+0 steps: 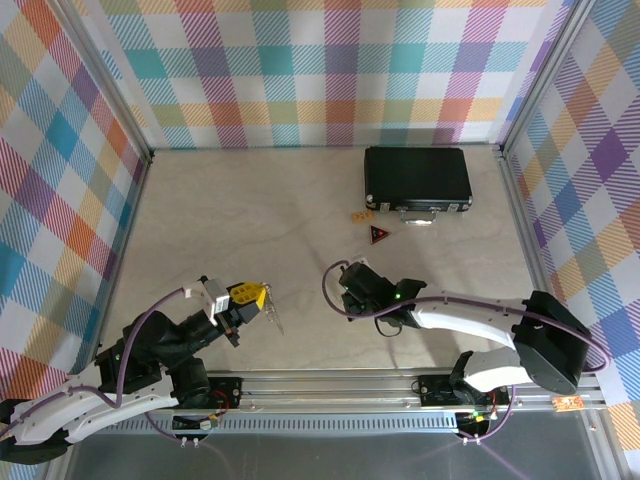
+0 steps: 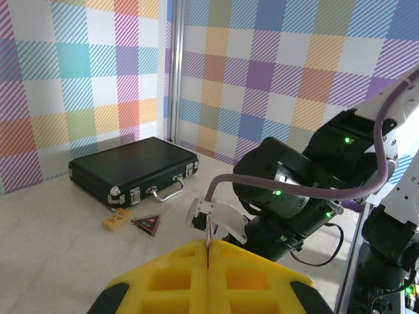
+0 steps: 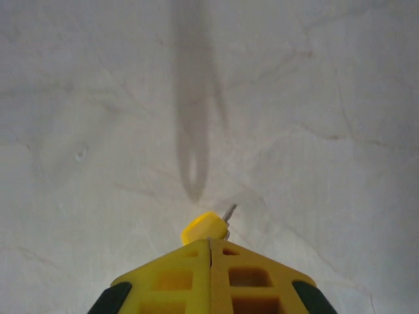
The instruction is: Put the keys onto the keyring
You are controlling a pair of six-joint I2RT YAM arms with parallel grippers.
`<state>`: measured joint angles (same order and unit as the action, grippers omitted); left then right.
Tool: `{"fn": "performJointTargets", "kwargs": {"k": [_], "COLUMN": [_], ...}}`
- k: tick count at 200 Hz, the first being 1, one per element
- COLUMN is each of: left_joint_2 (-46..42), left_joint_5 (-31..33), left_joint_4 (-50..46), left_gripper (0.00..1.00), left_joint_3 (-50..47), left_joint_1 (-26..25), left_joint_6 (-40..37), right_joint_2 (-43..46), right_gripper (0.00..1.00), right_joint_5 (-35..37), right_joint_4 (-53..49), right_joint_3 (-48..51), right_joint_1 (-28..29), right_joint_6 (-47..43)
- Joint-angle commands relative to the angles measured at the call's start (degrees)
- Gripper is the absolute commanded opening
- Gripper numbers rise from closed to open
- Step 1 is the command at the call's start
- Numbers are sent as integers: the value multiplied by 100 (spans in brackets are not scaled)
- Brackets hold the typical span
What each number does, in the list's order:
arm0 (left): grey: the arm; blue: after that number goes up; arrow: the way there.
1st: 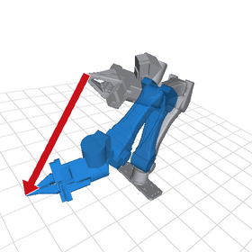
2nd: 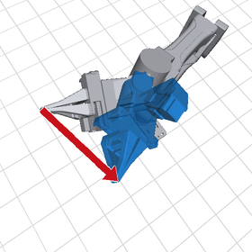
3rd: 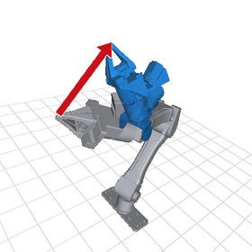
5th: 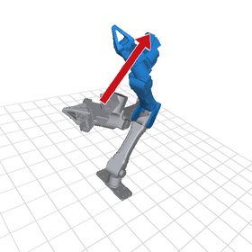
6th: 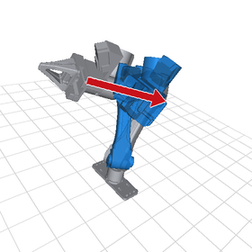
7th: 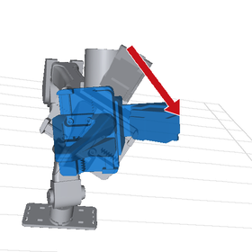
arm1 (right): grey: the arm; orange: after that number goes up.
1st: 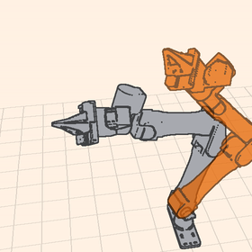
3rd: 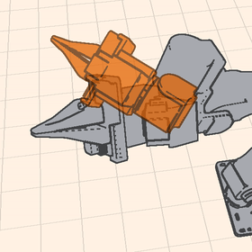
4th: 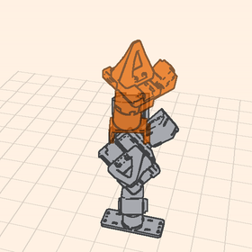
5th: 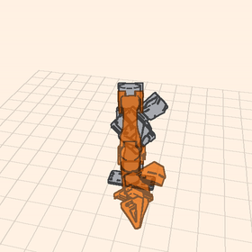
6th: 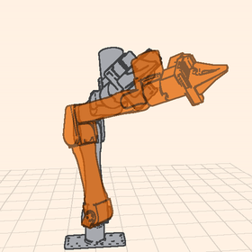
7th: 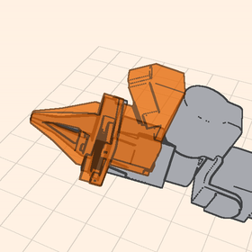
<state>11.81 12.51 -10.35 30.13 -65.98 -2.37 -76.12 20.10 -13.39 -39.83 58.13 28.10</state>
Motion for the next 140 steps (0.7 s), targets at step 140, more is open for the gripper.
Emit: {"fn": "performJointTargets", "kwargs": {"k": [140], "left_joint_2": [-50], "left_joint_5": [32], "left_joint_4": [331], "left_gripper": [0], "left_joint_3": [-87], "left_joint_1": [-47], "left_joint_6": [-42], "right_joint_2": [-171], "right_gripper": [0], "right_joint_5": [-155], "right_joint_4": [2272], "right_joint_3": [1413], "right_joint_1": [-12], "right_joint_6": [234]}}
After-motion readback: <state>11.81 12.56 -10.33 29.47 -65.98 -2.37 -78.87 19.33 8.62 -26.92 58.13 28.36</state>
